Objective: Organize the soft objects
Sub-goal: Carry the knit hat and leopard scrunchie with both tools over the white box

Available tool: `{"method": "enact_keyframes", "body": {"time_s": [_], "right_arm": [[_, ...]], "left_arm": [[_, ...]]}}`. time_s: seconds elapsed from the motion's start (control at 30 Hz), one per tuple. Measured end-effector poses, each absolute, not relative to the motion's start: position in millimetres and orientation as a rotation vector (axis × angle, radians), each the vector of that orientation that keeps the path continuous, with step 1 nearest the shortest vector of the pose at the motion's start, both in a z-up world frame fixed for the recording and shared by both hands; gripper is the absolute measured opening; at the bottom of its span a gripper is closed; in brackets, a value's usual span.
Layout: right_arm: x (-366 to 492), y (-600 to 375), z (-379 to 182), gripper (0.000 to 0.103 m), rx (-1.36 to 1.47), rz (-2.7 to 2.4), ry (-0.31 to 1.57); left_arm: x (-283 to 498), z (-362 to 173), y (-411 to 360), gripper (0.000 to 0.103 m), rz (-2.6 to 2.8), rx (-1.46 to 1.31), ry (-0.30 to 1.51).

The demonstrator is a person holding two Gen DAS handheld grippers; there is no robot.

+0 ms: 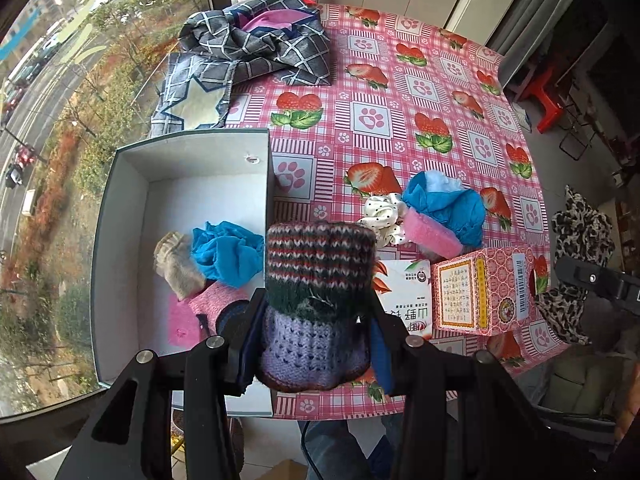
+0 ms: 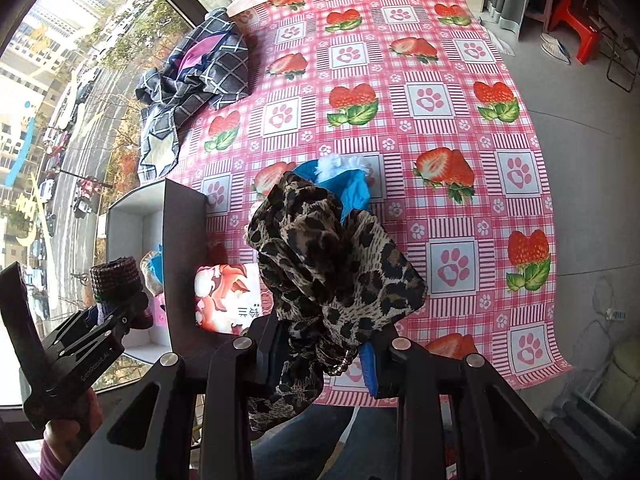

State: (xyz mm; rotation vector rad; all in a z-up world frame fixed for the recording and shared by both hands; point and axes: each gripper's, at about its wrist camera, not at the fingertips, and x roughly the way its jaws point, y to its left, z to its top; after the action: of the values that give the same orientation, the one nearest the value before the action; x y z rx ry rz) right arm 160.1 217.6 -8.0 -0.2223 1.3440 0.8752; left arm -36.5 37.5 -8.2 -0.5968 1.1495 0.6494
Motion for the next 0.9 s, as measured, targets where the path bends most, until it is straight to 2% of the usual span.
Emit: {"method": "enact_keyframes", "body": {"time_s": [0.5, 0.9], "right_arm": [[95, 269, -3, 0.032, -0.379, 1.04, 1.32], [60, 294, 3, 0.032, -0.479, 1.108, 1.293]], "left_arm": [[-112, 6, 46, 0.05, 0.79, -0.67, 1.066], [-138, 9, 54, 0.05, 0.845, -0.722, 1.018]]}}
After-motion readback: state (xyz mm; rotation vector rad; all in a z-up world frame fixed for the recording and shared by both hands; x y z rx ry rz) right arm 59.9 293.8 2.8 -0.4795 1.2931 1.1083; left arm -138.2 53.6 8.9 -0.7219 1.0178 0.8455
